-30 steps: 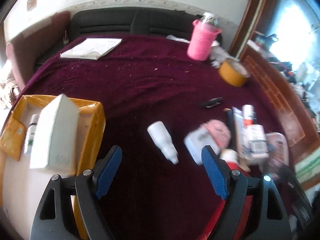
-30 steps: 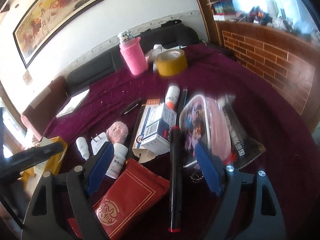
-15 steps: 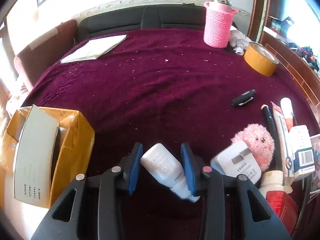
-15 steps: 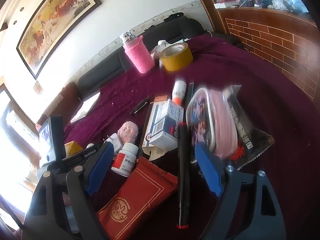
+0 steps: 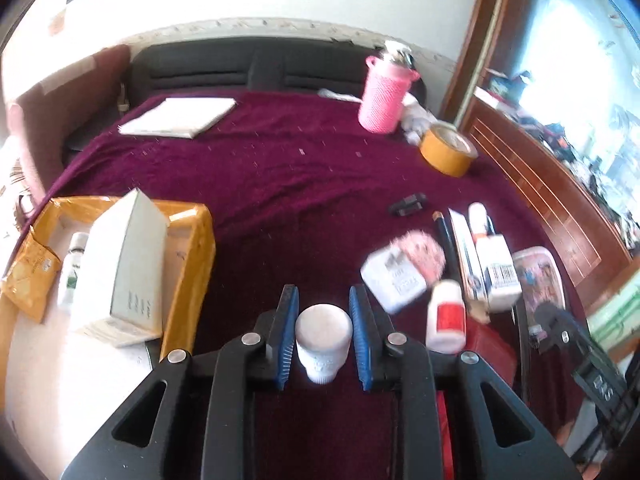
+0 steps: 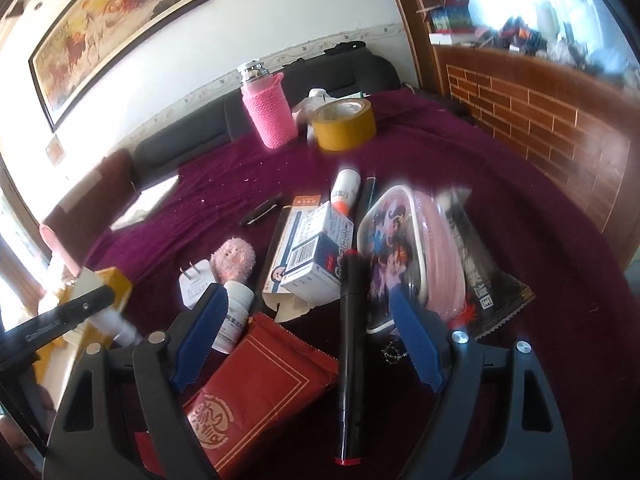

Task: Organize objects
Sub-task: 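Grasp the small white dropper bottle with the left gripper, then carry the dropper bottle to the tray with the left gripper while the right brings the charger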

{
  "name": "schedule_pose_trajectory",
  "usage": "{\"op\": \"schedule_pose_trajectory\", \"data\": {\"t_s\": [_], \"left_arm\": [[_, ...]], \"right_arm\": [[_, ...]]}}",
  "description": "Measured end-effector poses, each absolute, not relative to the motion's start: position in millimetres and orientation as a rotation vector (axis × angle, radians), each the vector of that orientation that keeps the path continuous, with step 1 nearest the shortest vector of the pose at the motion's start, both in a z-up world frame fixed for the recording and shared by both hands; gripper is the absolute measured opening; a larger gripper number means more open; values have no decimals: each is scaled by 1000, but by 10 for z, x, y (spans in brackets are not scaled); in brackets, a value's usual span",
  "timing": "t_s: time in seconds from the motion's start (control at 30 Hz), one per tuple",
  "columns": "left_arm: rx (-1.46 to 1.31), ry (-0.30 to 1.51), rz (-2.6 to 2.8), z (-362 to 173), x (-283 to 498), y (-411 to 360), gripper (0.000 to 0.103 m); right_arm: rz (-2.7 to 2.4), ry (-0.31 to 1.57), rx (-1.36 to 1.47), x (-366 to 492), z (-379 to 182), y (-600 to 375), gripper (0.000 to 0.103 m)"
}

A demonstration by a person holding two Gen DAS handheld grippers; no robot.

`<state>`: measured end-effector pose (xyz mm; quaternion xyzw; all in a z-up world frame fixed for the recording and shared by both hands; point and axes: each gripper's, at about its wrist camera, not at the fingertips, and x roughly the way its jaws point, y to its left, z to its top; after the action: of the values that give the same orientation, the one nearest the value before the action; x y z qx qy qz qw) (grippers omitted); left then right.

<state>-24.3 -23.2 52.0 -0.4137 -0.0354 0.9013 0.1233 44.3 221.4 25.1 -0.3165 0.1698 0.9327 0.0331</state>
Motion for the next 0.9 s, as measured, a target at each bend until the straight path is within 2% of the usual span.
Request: {"op": "schedule_pose_trajectory", "data": {"t_s": [0.2, 0.37, 0.47, 0.67, 0.8, 0.83, 0.9], "left_arm": [[-1234, 15, 2562, 400, 85, -257, 22], [-1232, 113, 2614, 303, 143, -220, 27], [-1324, 100, 2570, 187, 55, -178, 27], [-1342, 265, 2535, 19, 206, -49, 27], [-1337, 274, 2536, 9, 323, -17, 26], [-1329, 269, 2538, 6, 337, -17, 22], [-1325, 179, 2524, 25, 347, -75, 21]], "right_arm": [[2848, 455, -965, 447, 247, 2191, 83], [2859, 469, -984, 423, 243, 2199, 83], [2863, 479, -994, 423, 238, 2210, 83], [2869, 505, -996, 421, 238, 2235, 83], [2870, 488, -1005, 402, 230, 2211, 83], [2870, 484, -1007, 400, 229, 2205, 83], [2871, 482, -1006, 401, 225, 2203, 83]]}}
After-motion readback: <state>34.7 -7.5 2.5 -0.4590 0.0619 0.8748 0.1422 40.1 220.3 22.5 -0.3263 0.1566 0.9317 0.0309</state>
